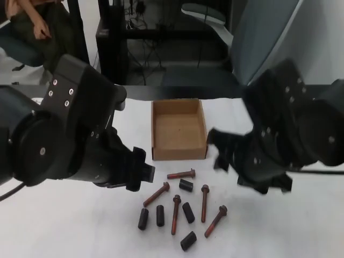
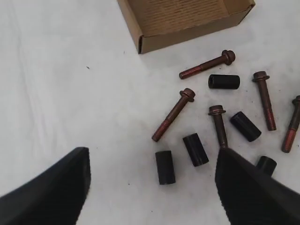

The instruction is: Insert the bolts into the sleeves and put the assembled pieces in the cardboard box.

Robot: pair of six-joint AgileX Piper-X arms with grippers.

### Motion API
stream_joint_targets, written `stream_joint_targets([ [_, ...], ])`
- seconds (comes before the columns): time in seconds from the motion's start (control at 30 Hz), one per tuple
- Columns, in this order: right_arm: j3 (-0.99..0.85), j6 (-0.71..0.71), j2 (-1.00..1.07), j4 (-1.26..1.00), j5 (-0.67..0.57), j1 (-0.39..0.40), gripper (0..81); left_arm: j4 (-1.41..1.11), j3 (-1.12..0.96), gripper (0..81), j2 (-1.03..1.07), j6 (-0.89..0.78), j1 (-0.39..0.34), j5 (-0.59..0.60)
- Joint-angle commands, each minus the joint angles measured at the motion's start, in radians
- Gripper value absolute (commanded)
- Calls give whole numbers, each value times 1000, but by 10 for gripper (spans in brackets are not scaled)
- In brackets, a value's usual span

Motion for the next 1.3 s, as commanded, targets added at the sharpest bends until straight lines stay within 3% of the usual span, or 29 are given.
stream_joint_targets([
  [0.0, 2, 80, -1, 44, 64, 46, 405, -6, -13, 700, -2, -8, 4, 0],
  [0.1, 1, 186, 8, 43, 119, 70, 434, -7, -13, 700, -2, -13, -1, 0],
  [0.23, 1, 251, 52, 50, 118, 76, 573, 20, -13, 700, -5, -39, 0, 3],
  [0.3, 1, 268, 80, 54, 113, 76, 594, 42, -13, 700, -12, -38, 0, 10],
  [0.5, 1, 299, 172, 71, 72, 81, 587, 75, -13, 700, -41, -38, 0, 17],
  [0.73, 1, 336, 217, 63, 101, 85, 449, 75, -13, 700, -58, -38, 0, 17],
  [1.27, -7, 337, 317, -64, 45, 78, 449, 75, -13, 700, -57, -25, 0, 26],
])
